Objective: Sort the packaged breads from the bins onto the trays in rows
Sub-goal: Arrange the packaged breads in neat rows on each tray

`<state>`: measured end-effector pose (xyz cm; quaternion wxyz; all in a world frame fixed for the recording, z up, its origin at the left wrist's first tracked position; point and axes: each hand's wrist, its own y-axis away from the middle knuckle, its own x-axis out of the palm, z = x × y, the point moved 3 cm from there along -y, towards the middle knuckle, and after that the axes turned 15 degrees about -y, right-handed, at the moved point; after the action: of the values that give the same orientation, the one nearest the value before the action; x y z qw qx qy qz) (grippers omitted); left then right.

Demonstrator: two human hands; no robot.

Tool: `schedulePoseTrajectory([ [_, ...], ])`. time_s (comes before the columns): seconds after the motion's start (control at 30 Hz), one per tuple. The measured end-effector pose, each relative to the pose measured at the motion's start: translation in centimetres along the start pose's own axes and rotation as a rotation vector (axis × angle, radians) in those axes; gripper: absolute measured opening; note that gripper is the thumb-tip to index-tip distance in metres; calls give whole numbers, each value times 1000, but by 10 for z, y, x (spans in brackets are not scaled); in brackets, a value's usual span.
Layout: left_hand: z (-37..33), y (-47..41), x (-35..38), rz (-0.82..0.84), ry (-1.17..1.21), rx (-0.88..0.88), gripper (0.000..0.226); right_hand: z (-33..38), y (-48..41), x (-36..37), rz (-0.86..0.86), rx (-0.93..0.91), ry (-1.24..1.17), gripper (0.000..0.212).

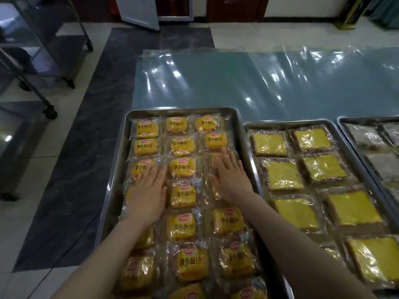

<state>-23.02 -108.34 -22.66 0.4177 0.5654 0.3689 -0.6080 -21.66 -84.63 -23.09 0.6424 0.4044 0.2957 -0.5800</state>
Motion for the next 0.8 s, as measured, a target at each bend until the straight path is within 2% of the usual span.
schedulePoseTrajectory([
  [0.07, 16, -12, 3, -5, -20, -53, 59, -1, -7, 0, 10, -21, 8, 64],
  [0.2, 33, -29, 18, 105, -53, -127, 62, -3, -13, 8, 79, -28, 42, 65],
  [0.43, 36, -29, 33, 191, 24, -93, 67, -4, -10, 13, 90, -58, 94, 69],
  [0.67, 36, -29, 25, 159, 77, -98, 64, 3, -20, 2, -36, -54, 72, 69],
  [0.8, 37, -31, 13, 100, 79, -141, 56, 5, -51, -2, -40, -46, 90, 69],
])
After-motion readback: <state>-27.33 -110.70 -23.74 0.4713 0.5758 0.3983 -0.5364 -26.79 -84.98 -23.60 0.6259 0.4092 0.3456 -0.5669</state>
